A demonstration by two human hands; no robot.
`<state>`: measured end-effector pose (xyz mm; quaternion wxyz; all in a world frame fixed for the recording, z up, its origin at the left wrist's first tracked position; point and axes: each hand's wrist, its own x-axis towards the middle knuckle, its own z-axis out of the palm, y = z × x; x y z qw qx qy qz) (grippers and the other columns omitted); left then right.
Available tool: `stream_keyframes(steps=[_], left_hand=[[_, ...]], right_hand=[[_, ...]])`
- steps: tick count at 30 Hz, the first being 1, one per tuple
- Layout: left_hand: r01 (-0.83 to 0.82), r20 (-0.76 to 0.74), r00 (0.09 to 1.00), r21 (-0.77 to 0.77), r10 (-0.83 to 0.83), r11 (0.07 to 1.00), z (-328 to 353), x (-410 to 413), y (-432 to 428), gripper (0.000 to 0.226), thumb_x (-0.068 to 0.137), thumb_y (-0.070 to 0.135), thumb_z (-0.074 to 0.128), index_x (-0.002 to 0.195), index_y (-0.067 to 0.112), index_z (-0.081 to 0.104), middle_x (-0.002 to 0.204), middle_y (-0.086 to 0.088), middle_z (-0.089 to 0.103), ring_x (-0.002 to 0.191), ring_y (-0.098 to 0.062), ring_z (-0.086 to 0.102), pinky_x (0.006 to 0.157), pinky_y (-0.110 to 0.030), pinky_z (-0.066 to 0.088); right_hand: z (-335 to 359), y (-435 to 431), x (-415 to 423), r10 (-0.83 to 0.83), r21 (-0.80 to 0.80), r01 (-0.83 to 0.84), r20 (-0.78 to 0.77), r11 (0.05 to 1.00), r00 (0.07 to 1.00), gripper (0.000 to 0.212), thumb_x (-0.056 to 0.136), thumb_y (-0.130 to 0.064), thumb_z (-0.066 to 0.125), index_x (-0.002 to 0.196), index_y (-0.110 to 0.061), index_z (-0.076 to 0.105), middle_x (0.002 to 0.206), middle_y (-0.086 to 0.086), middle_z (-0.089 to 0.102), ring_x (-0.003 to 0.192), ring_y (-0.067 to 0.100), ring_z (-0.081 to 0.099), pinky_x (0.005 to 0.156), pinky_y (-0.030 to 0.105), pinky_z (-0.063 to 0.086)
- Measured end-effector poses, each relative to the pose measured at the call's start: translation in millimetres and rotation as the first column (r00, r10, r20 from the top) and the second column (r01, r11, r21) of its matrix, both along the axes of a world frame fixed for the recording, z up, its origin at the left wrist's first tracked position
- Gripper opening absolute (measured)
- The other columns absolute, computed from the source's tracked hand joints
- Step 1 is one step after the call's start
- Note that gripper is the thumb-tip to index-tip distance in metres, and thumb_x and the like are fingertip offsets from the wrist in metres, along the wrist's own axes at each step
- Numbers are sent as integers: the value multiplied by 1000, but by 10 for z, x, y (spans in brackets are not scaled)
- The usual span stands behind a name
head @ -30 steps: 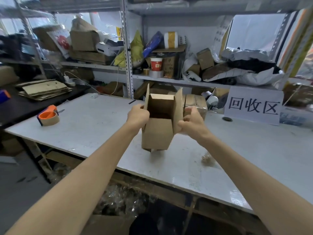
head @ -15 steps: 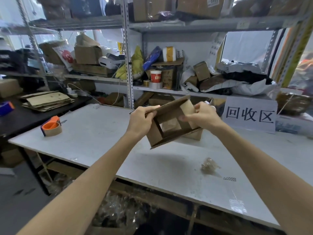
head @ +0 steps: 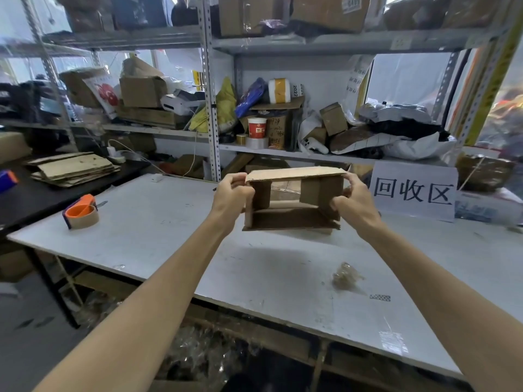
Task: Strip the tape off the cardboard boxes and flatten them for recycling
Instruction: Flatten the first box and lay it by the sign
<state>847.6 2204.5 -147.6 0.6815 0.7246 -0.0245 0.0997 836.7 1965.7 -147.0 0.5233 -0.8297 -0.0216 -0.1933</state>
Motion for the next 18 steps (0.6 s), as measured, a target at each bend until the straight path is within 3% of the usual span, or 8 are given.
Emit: stream_keyframes(steps=[2,4,5,8,10,13,15,18], left_hand=[[51,-12,999,-146,-53,988,15,-18,25,40,71,11,52,111,13,57,114,-5,62,113,-23,54,88,-46,52],[17,-39,999,-314,-31,949,18,8,50,15,86,12,44,92,11,58,103,-5,63,108,-25,55,89,-51,51],[-26,-64,998,-372,3,928,14,27,61,16,92,16,43,86,11,56,97,-6,62,103,-24,56,88,-51,51],[-83,-126,991,-377,38,923,-24,62,76,18,99,29,49,99,14,59,94,-6,62,90,-18,58,72,-38,49],[-61,-155,988,-306,13,950,-73,90,64,21,101,31,48,113,19,61,104,-5,63,96,-19,58,75,-38,50],[-37,-155,988,-286,-8,958,-86,98,55,25,105,19,37,107,23,62,118,-3,60,110,-23,54,93,-43,50],[-44,-134,991,-334,-1,942,-67,99,65,26,106,15,35,96,18,59,110,-5,64,101,-25,59,86,-38,51],[-13,-84,996,-426,-25,905,-38,101,108,27,106,18,35,91,18,58,105,-8,63,95,-30,59,78,-40,54]], right_hand=[[6,-16,-36,97,54,-98,10,994,995,63,73,8,53,131,-15,45,89,4,59,83,18,57,52,19,44],[9,-39,-65,192,242,-189,15,952,981,54,60,0,50,113,-14,49,90,7,58,85,20,56,55,22,45],[8,-59,-76,242,349,-232,15,908,970,48,56,-6,49,104,-13,51,90,8,57,86,21,55,61,26,45],[24,-62,-99,336,481,-302,17,823,942,19,70,-33,56,82,-19,56,90,8,58,90,25,56,71,33,41],[14,-53,-63,238,385,-208,-33,899,971,44,77,-48,66,108,-17,58,106,7,59,99,24,57,70,29,44],[10,-40,-19,159,190,-153,-18,970,987,76,81,-20,74,146,-19,34,114,-7,48,98,8,53,66,17,43],[-4,-73,-2,165,158,-165,13,973,986,72,78,-2,73,139,-22,42,108,-7,50,98,8,51,67,16,43],[12,-71,4,90,212,-105,81,972,993,42,76,3,70,104,-20,48,103,1,55,99,16,53,62,14,46]])
